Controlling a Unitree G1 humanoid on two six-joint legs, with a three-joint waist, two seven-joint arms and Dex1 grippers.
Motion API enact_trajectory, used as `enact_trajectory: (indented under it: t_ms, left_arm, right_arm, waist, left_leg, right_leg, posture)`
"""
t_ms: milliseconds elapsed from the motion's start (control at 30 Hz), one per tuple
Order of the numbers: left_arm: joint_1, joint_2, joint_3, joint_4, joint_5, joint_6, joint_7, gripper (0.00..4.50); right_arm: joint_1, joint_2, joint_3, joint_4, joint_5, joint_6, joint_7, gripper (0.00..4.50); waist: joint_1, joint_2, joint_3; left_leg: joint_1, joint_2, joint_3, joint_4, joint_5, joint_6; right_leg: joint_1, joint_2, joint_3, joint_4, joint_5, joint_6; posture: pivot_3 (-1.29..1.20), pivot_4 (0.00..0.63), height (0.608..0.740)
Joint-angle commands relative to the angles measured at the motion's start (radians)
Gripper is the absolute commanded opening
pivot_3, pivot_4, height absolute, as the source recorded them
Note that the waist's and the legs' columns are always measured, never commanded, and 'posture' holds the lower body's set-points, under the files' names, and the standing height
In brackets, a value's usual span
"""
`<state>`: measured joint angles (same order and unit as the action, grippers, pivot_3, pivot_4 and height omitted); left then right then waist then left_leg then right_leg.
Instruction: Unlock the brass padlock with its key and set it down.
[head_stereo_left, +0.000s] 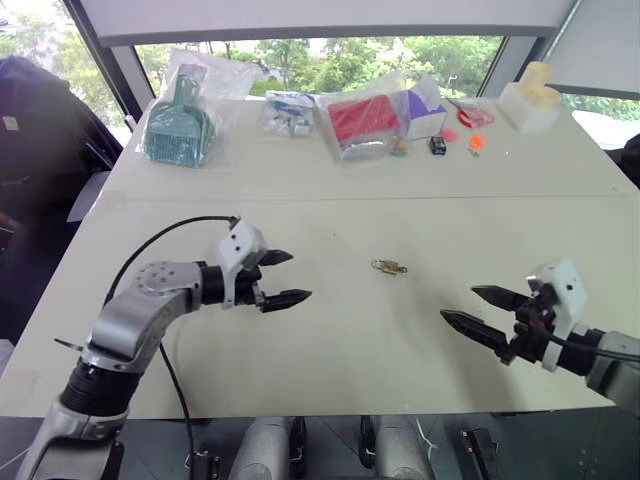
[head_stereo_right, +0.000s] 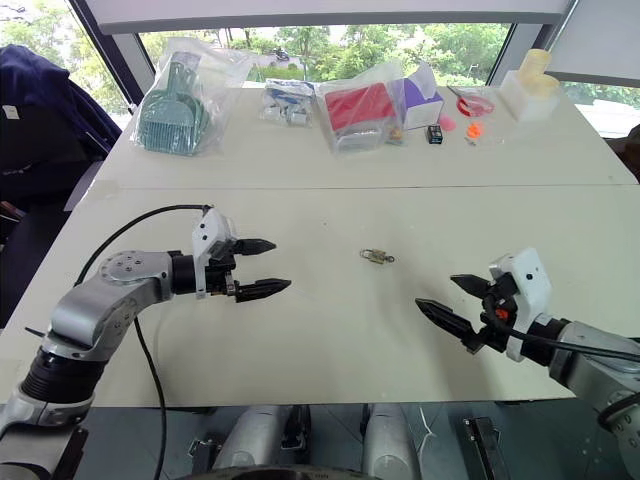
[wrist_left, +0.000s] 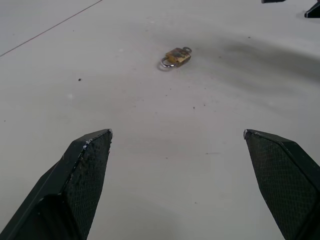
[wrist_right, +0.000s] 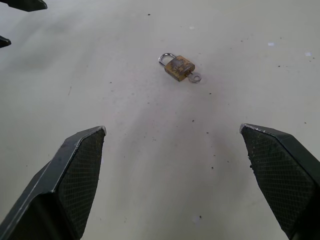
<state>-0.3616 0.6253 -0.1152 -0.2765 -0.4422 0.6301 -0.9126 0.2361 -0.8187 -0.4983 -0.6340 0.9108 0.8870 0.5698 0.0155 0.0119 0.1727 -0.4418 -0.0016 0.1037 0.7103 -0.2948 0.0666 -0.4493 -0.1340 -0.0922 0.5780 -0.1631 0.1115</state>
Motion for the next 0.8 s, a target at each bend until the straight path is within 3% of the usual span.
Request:
enact_trajectory:
  t_ms: [33,267,400,500,633,800]
  left_arm:
    - [-0.027,-0.009,-0.012,0.010,0.020,-0.040,-0.007,4.43]
    - [-0.178,-0.041,-0.069,0.178,0.071,-0.132,-0.091,4.43]
    - [-0.378,-0.153,-0.199,0.458,0.181,-0.304,-0.210,4.43]
    - [-0.514,-0.260,-0.261,0.788,0.283,-0.532,-0.271,4.43]
    - [-0.703,-0.426,-0.269,1.182,0.369,-0.751,-0.267,4.43]
    - [-0.828,-0.551,-0.237,1.432,0.434,-0.893,-0.242,4.43]
  right_arm:
    - [-0.011,0.009,-0.003,-0.023,0.012,-0.005,-0.011,4.47]
    - [-0.041,0.027,0.027,-0.021,0.021,-0.005,-0.029,4.47]
    - [-0.131,0.068,0.137,0.005,0.009,-0.005,-0.054,4.47]
    - [-0.162,0.096,0.184,0.036,-0.040,-0.026,-0.079,4.47]
    - [-0.181,0.136,0.206,0.039,-0.066,-0.040,-0.117,4.47]
    - [-0.163,0.187,0.213,0.000,-0.093,-0.055,-0.174,4.47]
  waist:
    - [0.000,0.000,0.000]
    - [0.003,0.000,0.000]
    - [0.017,0.000,0.000]
    - [0.026,0.000,0.000]
    - [0.027,-0.002,0.001]
    - [0.024,-0.003,0.001]
  left_leg:
    - [0.000,0.000,0.000,0.000,0.000,0.000]
    - [0.000,0.000,0.000,0.000,0.000,0.000]
    - [0.000,0.000,0.000,0.003,0.000,0.001]
    - [0.000,-0.001,0.000,0.004,-0.001,0.003]
    - [-0.003,-0.001,0.001,0.005,-0.002,0.005]
    - [-0.003,-0.002,0.001,0.006,-0.003,0.007]
  right_leg:
    - [0.000,0.000,0.000,0.000,0.000,0.000]
    - [0.000,0.000,0.000,0.000,0.000,0.000]
    - [0.001,0.000,0.000,0.000,0.000,0.000]
    - [0.002,0.000,0.000,0.000,0.000,0.000]
    - [0.000,0.000,0.000,0.000,0.001,0.000]
    - [0.000,-0.001,0.000,-0.001,0.001,0.000]
  posture:
    - [0.00,0.150,0.735]
    - [0.00,0.150,0.735]
    - [0.00,0.150,0.735]
    - [0.00,0.150,0.735]
    - [0.00,0.150,0.735]
    - [0.00,0.150,0.735]
